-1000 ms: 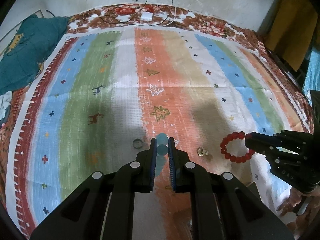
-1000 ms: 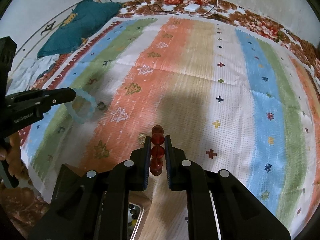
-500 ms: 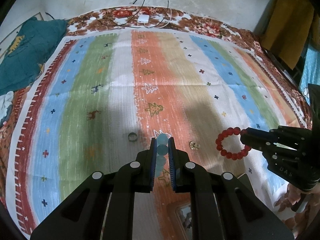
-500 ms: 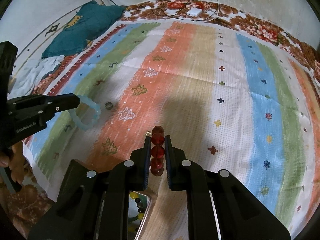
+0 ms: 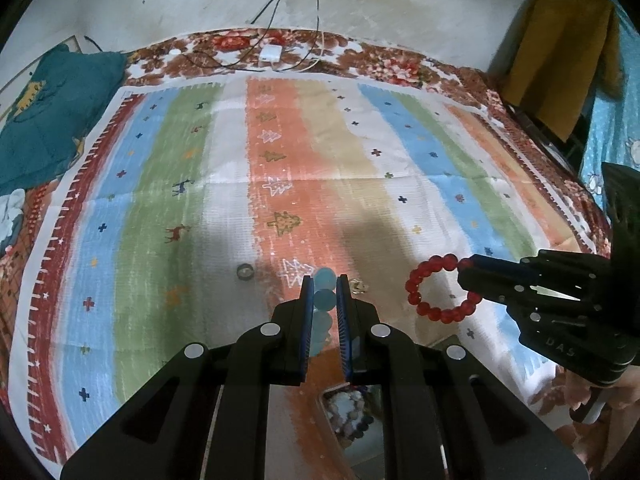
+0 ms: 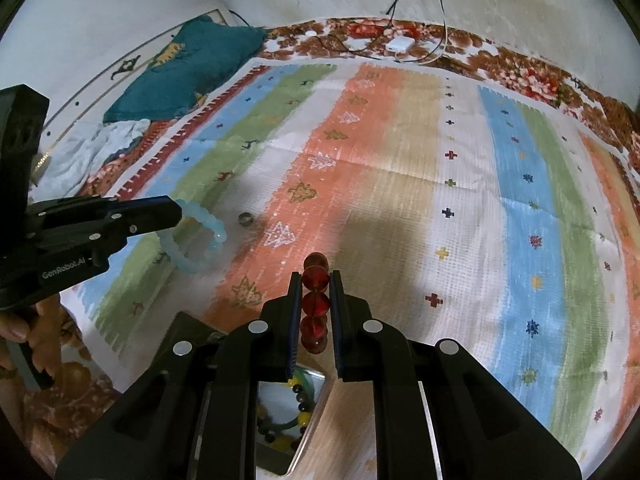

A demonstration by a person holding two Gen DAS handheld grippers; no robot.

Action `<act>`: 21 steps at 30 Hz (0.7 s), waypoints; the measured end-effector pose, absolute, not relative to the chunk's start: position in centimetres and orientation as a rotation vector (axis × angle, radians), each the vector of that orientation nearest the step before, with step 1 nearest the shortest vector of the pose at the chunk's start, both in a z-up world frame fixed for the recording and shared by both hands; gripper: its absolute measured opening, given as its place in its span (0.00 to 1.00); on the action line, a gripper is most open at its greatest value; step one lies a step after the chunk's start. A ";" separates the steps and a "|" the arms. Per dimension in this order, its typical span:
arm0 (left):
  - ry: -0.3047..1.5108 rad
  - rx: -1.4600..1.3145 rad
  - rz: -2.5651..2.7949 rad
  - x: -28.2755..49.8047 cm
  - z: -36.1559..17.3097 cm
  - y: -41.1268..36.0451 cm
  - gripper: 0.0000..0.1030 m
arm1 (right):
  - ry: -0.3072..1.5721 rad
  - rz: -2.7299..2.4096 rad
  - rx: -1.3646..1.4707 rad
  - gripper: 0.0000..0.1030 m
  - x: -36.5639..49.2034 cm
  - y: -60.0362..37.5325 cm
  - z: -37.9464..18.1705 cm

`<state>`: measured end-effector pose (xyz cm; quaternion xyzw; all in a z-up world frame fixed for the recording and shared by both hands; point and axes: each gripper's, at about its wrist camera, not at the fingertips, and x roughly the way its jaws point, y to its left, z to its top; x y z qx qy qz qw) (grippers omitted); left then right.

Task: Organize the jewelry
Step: 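Lift both held bracelets and carry them over the silver tin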

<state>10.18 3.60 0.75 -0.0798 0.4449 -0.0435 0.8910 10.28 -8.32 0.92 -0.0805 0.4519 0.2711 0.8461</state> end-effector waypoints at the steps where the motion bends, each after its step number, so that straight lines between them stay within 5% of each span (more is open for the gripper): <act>1: 0.921 -0.166 -0.092 10.0 0.8 3.5 0.11 | 0.950 0.576 -0.170 0.14 10.1 -8.3 1.1; 21: 0.863 -0.165 -0.120 6.6 2.4 2.5 0.11 | 0.916 0.613 -0.177 0.14 7.1 -8.9 2.2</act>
